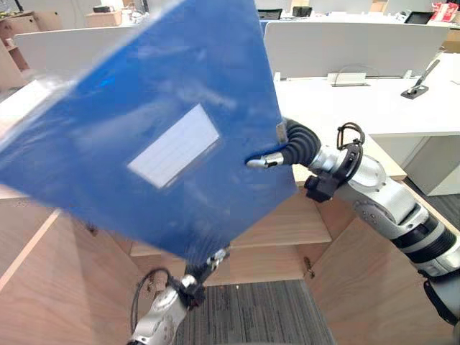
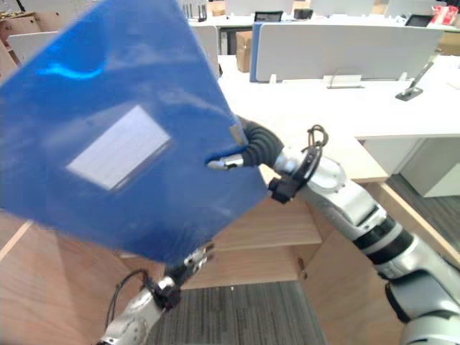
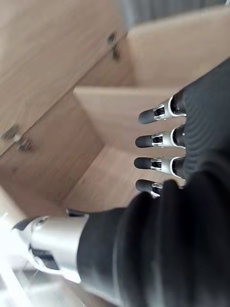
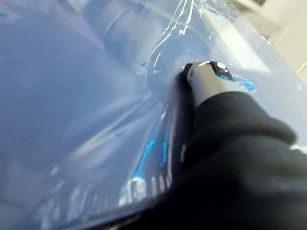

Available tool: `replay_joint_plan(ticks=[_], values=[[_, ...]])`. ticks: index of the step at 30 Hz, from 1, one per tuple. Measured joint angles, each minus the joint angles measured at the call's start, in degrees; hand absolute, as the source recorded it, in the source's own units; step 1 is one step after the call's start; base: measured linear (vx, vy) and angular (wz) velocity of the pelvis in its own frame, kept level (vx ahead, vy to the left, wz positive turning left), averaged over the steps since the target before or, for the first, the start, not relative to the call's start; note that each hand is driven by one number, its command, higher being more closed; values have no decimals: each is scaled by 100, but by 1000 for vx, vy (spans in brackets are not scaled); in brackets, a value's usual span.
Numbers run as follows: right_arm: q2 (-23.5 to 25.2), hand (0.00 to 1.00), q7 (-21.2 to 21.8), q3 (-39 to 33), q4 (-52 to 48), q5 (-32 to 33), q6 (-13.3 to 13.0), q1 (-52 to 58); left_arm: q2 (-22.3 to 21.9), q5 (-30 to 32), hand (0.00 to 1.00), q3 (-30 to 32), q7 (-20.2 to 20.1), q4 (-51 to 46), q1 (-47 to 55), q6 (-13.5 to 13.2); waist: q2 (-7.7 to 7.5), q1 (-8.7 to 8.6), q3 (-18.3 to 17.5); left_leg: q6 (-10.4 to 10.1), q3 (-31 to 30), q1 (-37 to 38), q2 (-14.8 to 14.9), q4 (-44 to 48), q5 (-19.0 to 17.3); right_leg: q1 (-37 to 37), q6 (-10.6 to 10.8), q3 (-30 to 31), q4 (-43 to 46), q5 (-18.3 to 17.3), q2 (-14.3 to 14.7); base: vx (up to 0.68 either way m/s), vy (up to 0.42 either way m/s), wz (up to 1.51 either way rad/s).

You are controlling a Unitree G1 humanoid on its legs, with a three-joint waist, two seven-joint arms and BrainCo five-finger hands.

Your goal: Walk over to the cabinet, pick up the folder, carry it to the office cabinet, place the folder inside the office cabinet, then close the office cabinet door

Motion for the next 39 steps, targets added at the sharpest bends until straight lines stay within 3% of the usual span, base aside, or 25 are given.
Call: replay_joint_plan(ticks=[8,14,18,23,25,27,29,31,34,37,39], values=[[451,100,256,-283,-194,-716,40,885,-95,1550,0,350,-428,1959,219,209,-213,31,-31,-29,21,-60,47,-2,-2,-62,-14,16,-4,11,35,0,1,0],[1123,100,421,164,130,-1827,255,1833,-342,2402,0,1435,-319,3410,111,204,-255,62,-17,-36,110,-93,54,-3,4,-140,-43,105,6,33,41,0,14,-7],[1574,100,244,331,1012,-3417,253,2466,-389,2802,0,1908,-202,3602,96,177,-253,96,13,-40,96,-108,37,1,7,-148,-50,93,-6,46,50,1,2,1],[1907,100,-295,1048,3002,-6586,144,2629,-391,3243,0,2453,228,3680,77,140,-223,143,203,-48,18,-173,39,3,13,-190,-50,24,-9,46,49,9,7,6],[2060,100,-357,1227,3542,-7275,131,2606,-355,3328,0,2615,365,3736,72,137,-214,175,363,-48,14,-238,40,124,-36,-194,-50,22,1,46,41,7,6,3],[2160,100,-374,1362,4069,-7836,102,2549,-353,3350,0,2736,494,3710,27,131,-199,257,623,-32,-45,-713,74,1032,-466,-269,-49,-8,83,46,23,-6,14,8],[2173,100,-588,1432,4541,-8484,70,2337,-451,3358,0,2764,640,3672,48,143,25,324,917,-22,-148,-1334,210,2005,-898,-500,-39,-52,285,30,115,-36,27,6],[2179,100,-675,1401,4808,-8590,75,2137,-501,3358,0,2762,696,3646,-7,134,131,328,1100,-20,-191,-1562,246,2277,-978,-745,-32,-115,623,-76,152,-33,14,9],[2232,100,-857,991,5049,-8511,192,1920,-505,3327,0,2721,815,3484,-67,109,163,339,1472,20,-298,-1943,248,2930,-1213,-1276,-24,-158,1698,-575,169,-94,-2,13],[2267,100,-1102,98,4996,-7856,363,1958,-504,3283,0,2668,833,3392,-74,30,183,330,1748,12,-331,-2357,248,3866,-1690,-1808,4,-153,2907,-1200,138,-174,14,7],[2263,100,-1452,-768,4643,-6767,483,2098,-508,3194,0,2574,832,3324,-68,24,213,300,1847,44,-326,-2784,220,4535,-1974,-2299,16,-147,3754,-1624,54,-145,36,10]])
